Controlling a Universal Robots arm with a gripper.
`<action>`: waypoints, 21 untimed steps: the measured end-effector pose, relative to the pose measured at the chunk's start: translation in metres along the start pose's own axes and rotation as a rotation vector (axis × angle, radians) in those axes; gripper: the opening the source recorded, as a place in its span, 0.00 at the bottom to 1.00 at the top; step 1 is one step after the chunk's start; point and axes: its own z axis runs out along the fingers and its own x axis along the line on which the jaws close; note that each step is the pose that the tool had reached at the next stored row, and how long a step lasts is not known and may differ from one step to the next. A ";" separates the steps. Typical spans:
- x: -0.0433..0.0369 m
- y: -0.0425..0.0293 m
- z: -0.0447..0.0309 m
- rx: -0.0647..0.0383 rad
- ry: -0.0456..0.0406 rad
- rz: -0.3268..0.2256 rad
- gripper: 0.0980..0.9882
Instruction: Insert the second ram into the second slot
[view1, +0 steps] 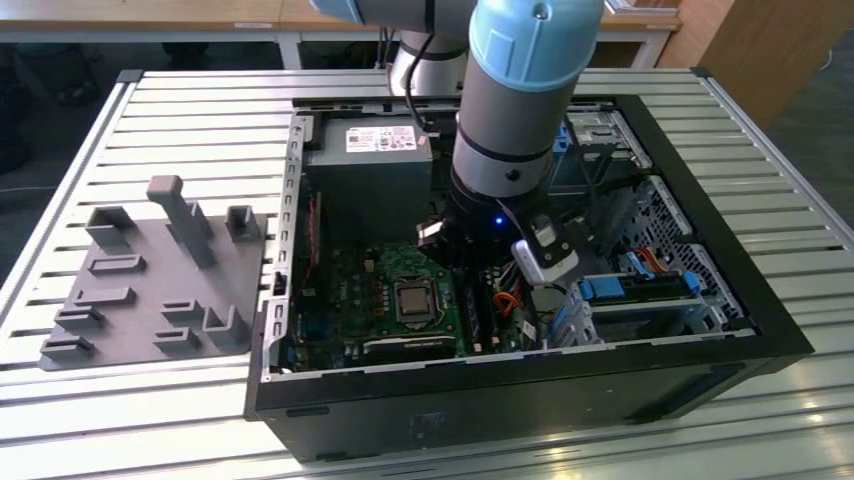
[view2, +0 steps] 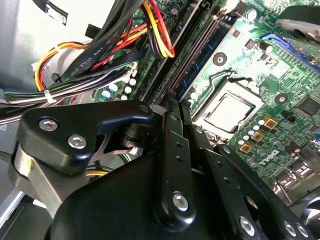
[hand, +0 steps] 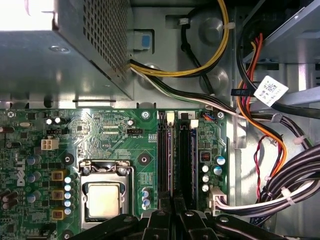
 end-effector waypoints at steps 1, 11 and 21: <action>0.0000 0.0000 0.0005 0.000 -0.0001 0.000 0.04; 0.0000 0.0016 0.0030 0.000 0.0000 -0.002 0.04; -0.0002 0.0021 0.0030 0.000 0.0007 -0.022 0.04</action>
